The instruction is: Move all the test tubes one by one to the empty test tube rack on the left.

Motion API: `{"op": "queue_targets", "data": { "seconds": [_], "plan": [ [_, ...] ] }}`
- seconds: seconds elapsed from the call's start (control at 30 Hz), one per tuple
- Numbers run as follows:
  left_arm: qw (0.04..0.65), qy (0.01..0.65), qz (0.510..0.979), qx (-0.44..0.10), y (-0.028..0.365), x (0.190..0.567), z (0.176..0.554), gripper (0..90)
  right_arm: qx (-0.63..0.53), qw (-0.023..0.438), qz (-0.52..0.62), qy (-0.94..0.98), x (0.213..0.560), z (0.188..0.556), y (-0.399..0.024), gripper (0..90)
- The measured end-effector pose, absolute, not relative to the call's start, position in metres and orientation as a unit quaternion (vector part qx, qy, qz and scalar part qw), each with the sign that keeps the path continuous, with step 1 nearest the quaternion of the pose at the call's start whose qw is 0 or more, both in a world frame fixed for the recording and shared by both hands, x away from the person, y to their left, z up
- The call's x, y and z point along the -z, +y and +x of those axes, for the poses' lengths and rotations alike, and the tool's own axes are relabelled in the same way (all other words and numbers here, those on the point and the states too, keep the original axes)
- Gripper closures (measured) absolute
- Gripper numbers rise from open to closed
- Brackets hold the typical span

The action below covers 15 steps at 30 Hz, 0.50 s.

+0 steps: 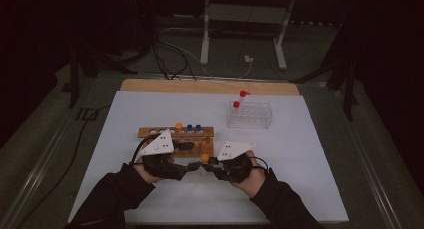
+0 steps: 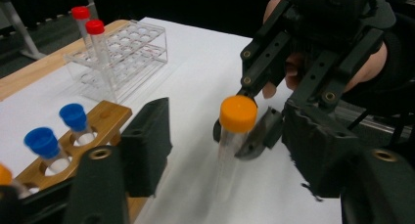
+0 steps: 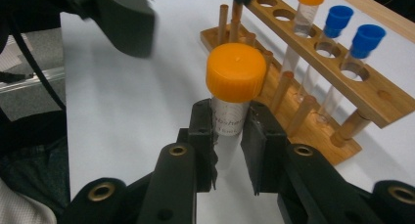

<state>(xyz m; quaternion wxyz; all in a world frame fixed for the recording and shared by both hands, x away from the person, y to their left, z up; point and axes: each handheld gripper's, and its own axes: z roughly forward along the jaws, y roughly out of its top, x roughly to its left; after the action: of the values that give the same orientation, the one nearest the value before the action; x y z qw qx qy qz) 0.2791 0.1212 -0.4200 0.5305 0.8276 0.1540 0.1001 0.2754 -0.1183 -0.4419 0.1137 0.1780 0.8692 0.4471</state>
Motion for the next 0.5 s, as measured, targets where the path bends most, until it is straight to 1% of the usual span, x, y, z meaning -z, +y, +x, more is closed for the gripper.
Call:
{"op": "queue_targets", "data": {
  "seconds": [0.33,0.47,0.5],
  "plan": [
    [0.522,0.138,0.835,-0.106,0.11,0.423,0.28,55.0,-0.449,0.107,0.17,0.87,0.441,0.275,-0.112,75.0],
    [0.518,0.133,0.838,-0.108,0.108,0.425,0.28,59.9,-0.449,0.106,0.171,0.87,0.441,0.275,-0.112,75.0],
    [0.518,0.132,0.838,-0.107,0.108,0.425,0.28,62.3,-0.45,0.105,0.172,0.87,0.441,0.275,-0.112,75.0]
  ]
}}
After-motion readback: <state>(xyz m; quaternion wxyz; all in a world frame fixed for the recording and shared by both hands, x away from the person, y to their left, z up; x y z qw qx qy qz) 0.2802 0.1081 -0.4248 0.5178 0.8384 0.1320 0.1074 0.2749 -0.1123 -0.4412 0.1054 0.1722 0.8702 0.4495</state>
